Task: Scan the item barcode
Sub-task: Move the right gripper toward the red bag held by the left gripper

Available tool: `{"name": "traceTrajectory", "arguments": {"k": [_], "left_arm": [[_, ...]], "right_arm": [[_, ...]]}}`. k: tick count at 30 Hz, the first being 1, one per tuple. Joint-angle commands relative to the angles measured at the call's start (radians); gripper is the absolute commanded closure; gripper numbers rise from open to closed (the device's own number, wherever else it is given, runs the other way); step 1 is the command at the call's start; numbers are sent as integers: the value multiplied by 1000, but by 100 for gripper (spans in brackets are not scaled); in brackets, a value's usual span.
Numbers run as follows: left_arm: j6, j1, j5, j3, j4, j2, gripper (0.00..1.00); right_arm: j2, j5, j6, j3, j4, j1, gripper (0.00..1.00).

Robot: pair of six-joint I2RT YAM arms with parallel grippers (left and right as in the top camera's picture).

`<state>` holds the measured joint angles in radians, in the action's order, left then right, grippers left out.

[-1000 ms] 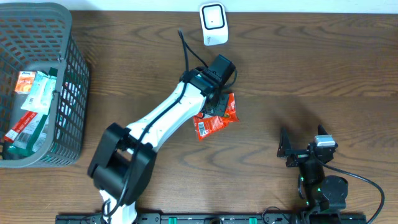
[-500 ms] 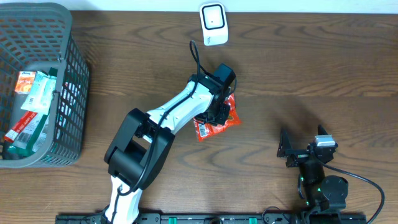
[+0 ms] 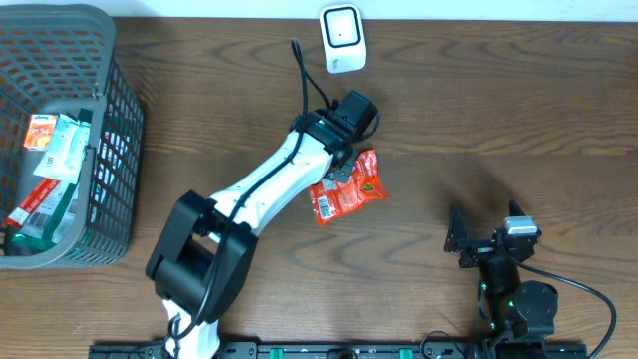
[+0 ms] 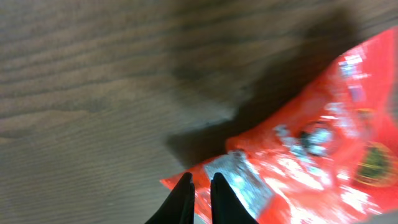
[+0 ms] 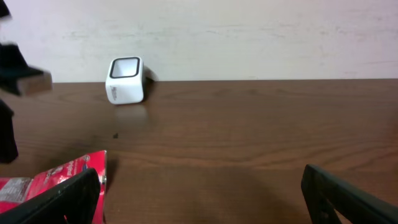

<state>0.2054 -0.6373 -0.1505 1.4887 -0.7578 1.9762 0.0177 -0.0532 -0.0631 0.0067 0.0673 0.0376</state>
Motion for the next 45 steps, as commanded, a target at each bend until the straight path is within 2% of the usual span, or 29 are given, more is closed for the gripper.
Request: {"name": "traceTrajectory", "arguments": {"k": [1,5,13,16,20,24,30,35,38,41,42,45], "left_arm": [[21,19,-53,-20,-3,53,86],[77,21,20,-27,-9,77,85],[88,19,435,-28,-100,88,83],[88,19,518,-28,-105,88,83],[72,19,515,-28,-89,88,83],[72,19,430,-28,-24,88,83],[69,19,428,-28,11,88,83],[60,18,429,-31,-35,88,83],[27,18,426,-50,-38,88,83],[11,18,427,-64,-41,88,83],[-3,18,426,-71,-40,88,83],[-11,18,427,-71,-35,88,83]], "right_arm": [[-3,-4,8,-1,4,-17,1],[-3,-4,8,-1,4,-17,1],[-3,-4,8,-1,4,-17,1],[-3,-4,8,-1,4,-17,1],[-3,-4,8,-1,4,-17,1],[-3,-4,8,-1,4,-17,1],[-3,-7,8,-1,-6,-16,1],[-3,-109,7,-1,-8,-16,1],[-3,-200,-85,6,-23,-16,1],[1,-199,-120,83,82,-17,1],[31,-173,-119,203,205,-17,1],[136,-136,-95,385,314,-17,1]]}}
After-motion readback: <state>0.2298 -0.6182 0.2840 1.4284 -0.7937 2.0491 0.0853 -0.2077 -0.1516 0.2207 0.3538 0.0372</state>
